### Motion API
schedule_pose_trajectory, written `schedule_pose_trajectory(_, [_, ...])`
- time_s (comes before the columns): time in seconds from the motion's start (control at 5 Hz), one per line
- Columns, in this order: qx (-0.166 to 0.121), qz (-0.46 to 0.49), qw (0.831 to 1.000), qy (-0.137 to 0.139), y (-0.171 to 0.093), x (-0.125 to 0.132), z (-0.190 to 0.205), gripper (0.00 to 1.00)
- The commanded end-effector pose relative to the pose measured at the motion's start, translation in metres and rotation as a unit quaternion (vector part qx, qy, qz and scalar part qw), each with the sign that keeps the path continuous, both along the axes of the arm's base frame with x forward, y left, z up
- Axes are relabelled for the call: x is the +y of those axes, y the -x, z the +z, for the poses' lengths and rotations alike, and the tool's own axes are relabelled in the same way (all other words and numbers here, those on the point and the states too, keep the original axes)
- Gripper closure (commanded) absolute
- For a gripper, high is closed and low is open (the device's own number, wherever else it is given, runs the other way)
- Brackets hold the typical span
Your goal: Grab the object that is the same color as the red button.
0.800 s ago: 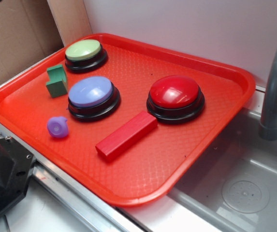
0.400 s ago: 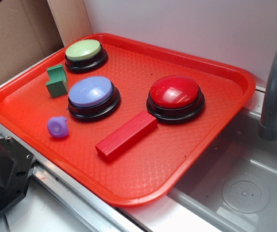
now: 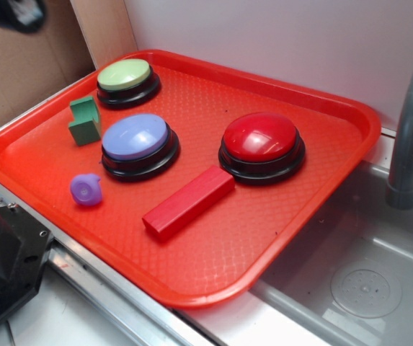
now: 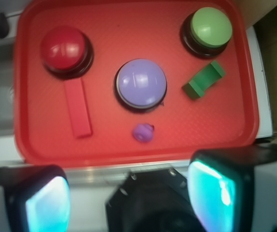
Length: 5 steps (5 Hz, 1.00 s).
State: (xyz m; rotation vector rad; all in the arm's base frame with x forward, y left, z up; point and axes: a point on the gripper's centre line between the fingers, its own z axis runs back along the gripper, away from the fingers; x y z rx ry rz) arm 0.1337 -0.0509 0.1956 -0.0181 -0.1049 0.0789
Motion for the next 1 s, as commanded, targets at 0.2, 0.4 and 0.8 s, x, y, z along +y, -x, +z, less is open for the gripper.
schedule_pose_trajectory(0.2, [-0.007,-0.005,1.0,0.02,-0.045,-0.05,-0.089,0.0])
schedule_pose_trajectory(0.4, [0.007,-0.01,0.998,0.057,-0.055,-0.059,-0.132,0.0])
schedule_pose_trajectory(0.8, [0.036,-0.005,0.999,0.022,-0.055,-0.065,-0.17,0.0])
